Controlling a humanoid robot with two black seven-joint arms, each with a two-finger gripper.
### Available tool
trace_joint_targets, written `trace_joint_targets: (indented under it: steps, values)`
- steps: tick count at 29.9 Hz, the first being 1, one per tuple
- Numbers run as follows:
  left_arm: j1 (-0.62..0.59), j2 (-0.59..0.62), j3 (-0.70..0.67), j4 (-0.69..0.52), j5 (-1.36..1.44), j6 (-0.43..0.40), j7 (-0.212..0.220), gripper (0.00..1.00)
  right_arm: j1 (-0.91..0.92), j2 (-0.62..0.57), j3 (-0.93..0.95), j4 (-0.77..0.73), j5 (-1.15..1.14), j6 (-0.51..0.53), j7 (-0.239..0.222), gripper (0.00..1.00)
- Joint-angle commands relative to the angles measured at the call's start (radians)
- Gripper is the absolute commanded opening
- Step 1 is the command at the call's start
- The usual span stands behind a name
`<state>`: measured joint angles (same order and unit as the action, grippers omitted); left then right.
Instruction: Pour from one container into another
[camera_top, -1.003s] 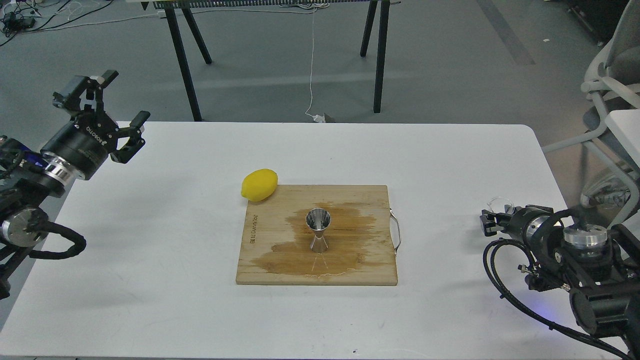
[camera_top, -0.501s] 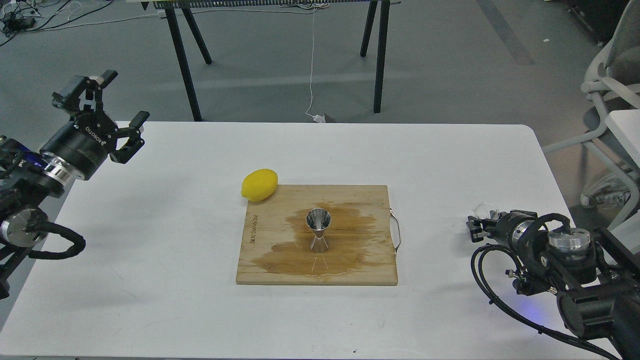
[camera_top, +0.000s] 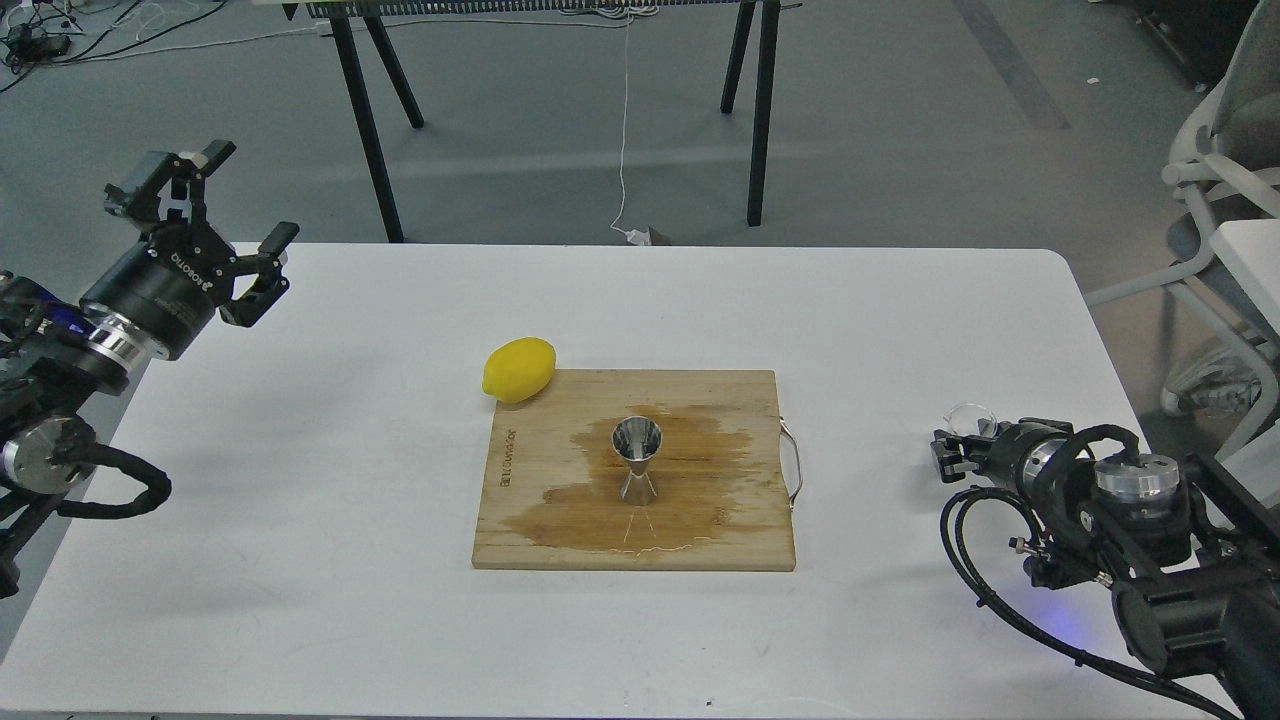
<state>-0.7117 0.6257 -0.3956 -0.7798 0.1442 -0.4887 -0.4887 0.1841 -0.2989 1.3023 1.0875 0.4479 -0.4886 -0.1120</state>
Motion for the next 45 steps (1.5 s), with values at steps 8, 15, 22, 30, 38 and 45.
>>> trace_joint_targets:
  steps: [8,15,22,30,38,45]
  values:
    - [0.001,-0.001,0.001,-0.001,0.0,0.0,0.0,0.97,0.001,0.001,0.002,0.005,0.0,0.0,0.002,0.94]
    - [0.0,-0.001,0.001,0.001,0.0,0.0,0.0,0.97,0.0,0.001,0.002,0.005,0.0,0.0,0.002,0.94]
    - [-0.002,-0.001,0.001,-0.001,0.0,0.0,0.0,0.97,0.0,0.001,0.002,0.006,0.0,0.0,0.002,0.94]
    - [0.0,0.0,0.001,-0.001,0.0,0.0,0.0,0.97,-0.002,0.001,0.0,0.008,0.0,0.0,0.002,0.95]
    - [-0.002,-0.001,0.001,-0.001,0.0,0.0,0.0,0.97,-0.002,0.0,0.0,0.009,0.0,0.0,0.002,0.95]
    - [0.0,-0.001,0.001,-0.001,0.0,0.0,0.0,0.97,-0.002,0.001,0.0,0.012,0.0,0.0,0.002,0.97]
